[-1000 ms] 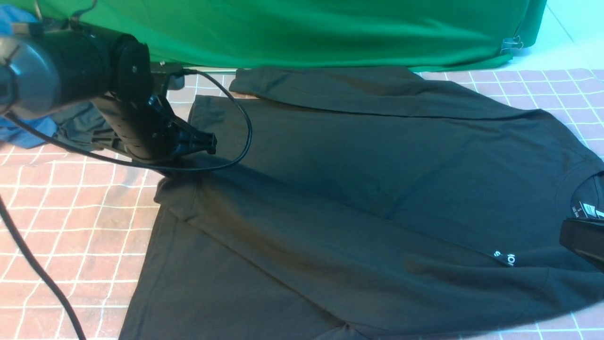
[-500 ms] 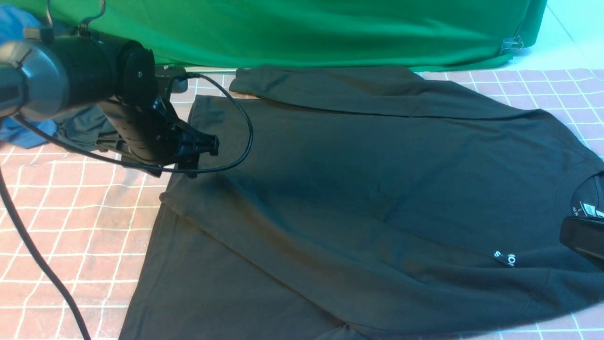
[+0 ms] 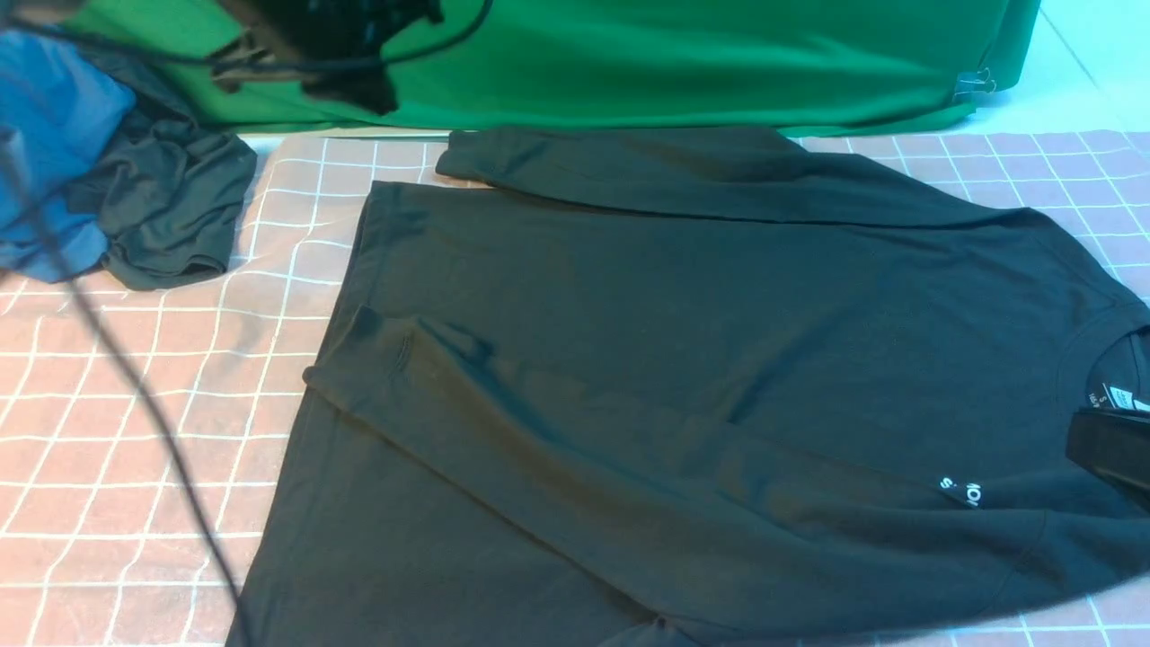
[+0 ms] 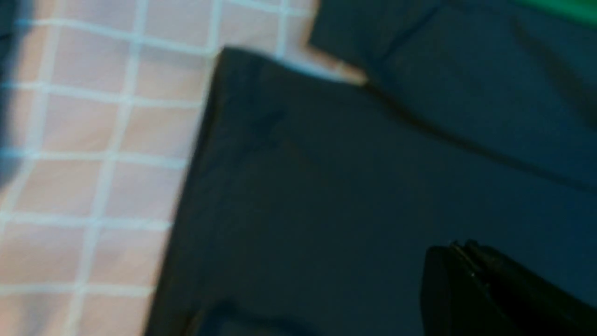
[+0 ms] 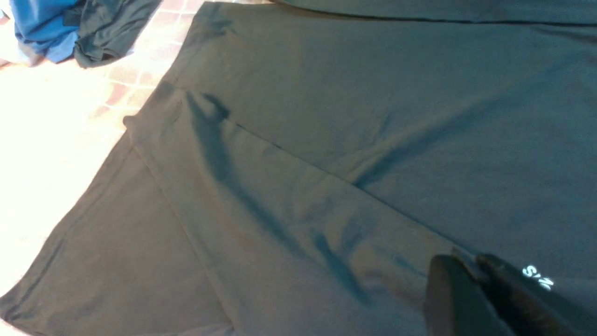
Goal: Fold a long-sleeved shirt over a pink coffee tablecloth.
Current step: 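Grab the top left corner of the dark shirt with the left gripper, then fold the left side of the dark shirt inward over its body with the left gripper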
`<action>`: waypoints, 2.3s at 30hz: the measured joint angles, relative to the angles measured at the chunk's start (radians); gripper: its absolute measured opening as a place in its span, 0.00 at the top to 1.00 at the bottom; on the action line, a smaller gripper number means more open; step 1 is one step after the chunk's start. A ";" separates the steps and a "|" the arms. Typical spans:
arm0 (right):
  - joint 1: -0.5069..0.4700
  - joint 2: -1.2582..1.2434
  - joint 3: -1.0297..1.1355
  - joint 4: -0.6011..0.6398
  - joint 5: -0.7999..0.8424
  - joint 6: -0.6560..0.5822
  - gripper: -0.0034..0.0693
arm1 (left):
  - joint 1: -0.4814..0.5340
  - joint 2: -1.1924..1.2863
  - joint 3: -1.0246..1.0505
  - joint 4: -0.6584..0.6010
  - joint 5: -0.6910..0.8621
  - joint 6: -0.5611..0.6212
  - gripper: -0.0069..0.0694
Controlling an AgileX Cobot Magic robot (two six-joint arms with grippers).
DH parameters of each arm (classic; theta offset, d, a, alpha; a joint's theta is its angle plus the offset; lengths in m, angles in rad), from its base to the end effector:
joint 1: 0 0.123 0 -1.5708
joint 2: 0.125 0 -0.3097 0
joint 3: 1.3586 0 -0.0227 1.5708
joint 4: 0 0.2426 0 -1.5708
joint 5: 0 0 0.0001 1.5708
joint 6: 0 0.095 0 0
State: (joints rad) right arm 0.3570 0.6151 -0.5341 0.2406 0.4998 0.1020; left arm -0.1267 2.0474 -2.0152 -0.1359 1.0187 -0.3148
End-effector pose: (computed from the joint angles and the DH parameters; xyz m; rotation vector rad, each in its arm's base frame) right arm 0.0874 0.0442 0.3123 -0.1174 2.0883 0.5301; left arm 0.4652 -0.0703 0.3370 -0.2848 2.5417 -0.3479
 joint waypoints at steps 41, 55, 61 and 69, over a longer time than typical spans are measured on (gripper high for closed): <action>0.000 0.000 0.000 0.000 0.032 0.000 0.83 | 0.021 0.556 -0.312 -0.002 -0.484 0.038 0.43; 0.000 0.000 0.000 0.000 0.032 0.000 0.82 | 0.021 0.476 -0.312 -0.057 -0.393 0.139 0.87; 0.000 0.000 0.000 0.000 0.033 0.000 0.81 | 0.020 0.377 -0.312 -0.047 -0.273 0.143 0.87; 0.000 0.000 0.000 0.000 0.033 0.000 0.80 | 0.019 0.270 -0.312 -0.028 -0.085 0.143 0.87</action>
State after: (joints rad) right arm 0.3570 0.6151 -0.5341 0.2406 0.5327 0.1020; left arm -0.1082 2.3170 -2.3272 -0.1640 0.9336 -0.1715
